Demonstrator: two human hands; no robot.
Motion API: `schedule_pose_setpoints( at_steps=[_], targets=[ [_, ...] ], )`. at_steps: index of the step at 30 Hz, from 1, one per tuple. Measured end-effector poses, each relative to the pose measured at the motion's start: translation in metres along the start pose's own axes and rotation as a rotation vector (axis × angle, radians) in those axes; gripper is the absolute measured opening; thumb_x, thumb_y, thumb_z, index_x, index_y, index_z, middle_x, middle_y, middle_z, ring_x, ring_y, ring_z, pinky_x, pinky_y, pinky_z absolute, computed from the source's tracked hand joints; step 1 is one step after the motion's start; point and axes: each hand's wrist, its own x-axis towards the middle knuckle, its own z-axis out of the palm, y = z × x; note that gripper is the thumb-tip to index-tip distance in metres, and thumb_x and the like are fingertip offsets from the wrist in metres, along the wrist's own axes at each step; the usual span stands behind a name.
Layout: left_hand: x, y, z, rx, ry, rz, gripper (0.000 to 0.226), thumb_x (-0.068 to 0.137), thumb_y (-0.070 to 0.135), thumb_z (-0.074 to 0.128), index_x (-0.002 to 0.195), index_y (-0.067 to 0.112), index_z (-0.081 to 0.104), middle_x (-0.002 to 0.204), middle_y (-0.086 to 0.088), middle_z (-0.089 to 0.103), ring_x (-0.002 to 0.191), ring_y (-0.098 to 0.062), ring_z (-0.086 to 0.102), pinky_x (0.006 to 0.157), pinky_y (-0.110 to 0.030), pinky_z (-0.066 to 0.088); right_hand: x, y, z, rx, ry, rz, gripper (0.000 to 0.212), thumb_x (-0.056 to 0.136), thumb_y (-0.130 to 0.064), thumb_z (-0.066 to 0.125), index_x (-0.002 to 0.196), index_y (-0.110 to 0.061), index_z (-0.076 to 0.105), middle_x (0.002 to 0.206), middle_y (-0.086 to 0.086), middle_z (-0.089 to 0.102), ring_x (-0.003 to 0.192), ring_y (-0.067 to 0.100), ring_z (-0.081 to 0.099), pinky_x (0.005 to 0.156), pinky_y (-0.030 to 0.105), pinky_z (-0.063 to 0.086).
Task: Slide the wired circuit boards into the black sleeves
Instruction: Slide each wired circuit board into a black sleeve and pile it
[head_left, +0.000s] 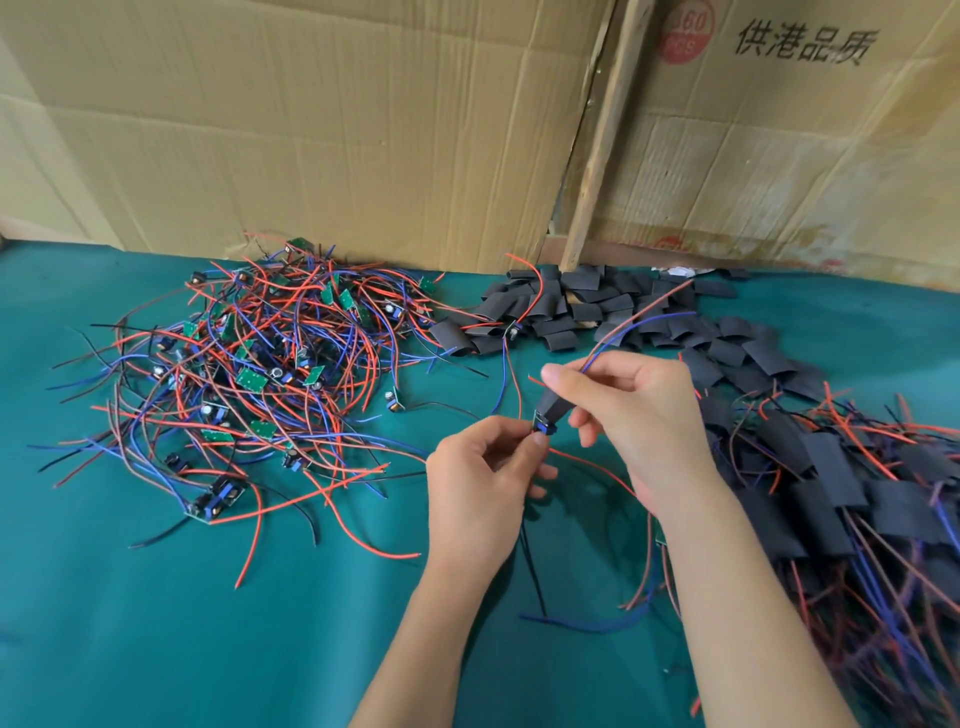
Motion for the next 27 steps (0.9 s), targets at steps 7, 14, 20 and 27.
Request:
schedule_pose_setpoints(
  at_steps=[7, 14, 20, 27],
  targets=[
    [-0.004, -0.001, 0.002, 0.171, -0.026, 0.040, 0.017, 0.090, 0.009, 0.070, 0.078, 0.021, 0.073, 0.058, 0.000, 0.070, 0.051, -0.008, 0.066, 0.052, -0.027, 0.056, 0.000, 0.003, -0.003, -0.255, -0.022, -0.036, 0.018, 0.077, -0.029, 0.088, 0.071, -0.017, 0.077, 0.059, 0.003, 0.070, 0.046, 0.016, 0.063, 0.041, 0.026, 0.046],
    [-0.004, -0.001, 0.003, 0.177, 0.031, 0.059, 0.018, 0.090, 0.020, 0.074, 0.074, 0.018, 0.065, 0.064, 0.005, 0.068, 0.055, -0.013, 0.071, 0.053, -0.031, 0.056, -0.001, 0.002, -0.002, -0.080, -0.073, 0.085, 0.019, 0.079, -0.029, 0.087, 0.080, -0.012, 0.078, 0.066, 0.010, 0.071, 0.049, 0.017, 0.059, 0.039, 0.026, 0.043],
    [-0.003, 0.002, 0.002, 0.113, 0.053, 0.071, 0.017, 0.094, 0.018, 0.070, 0.079, 0.015, 0.063, 0.066, 0.004, 0.067, 0.054, -0.016, 0.069, 0.049, -0.028, 0.050, -0.003, 0.001, 0.006, 0.012, -0.044, 0.118, 0.019, 0.082, -0.026, 0.085, 0.083, -0.010, 0.077, 0.064, 0.005, 0.070, 0.049, 0.017, 0.060, 0.039, 0.024, 0.042],
    [-0.003, 0.004, 0.002, 0.112, 0.068, 0.078, 0.030, 0.098, 0.026, 0.065, 0.071, 0.016, 0.058, 0.052, 0.000, 0.059, 0.041, -0.016, 0.060, 0.044, -0.023, 0.043, -0.006, -0.002, 0.014, 0.020, -0.150, 0.146, 0.018, 0.083, -0.029, 0.084, 0.087, -0.016, 0.073, 0.070, 0.008, 0.073, 0.052, 0.018, 0.058, 0.044, 0.023, 0.043]
  ],
)
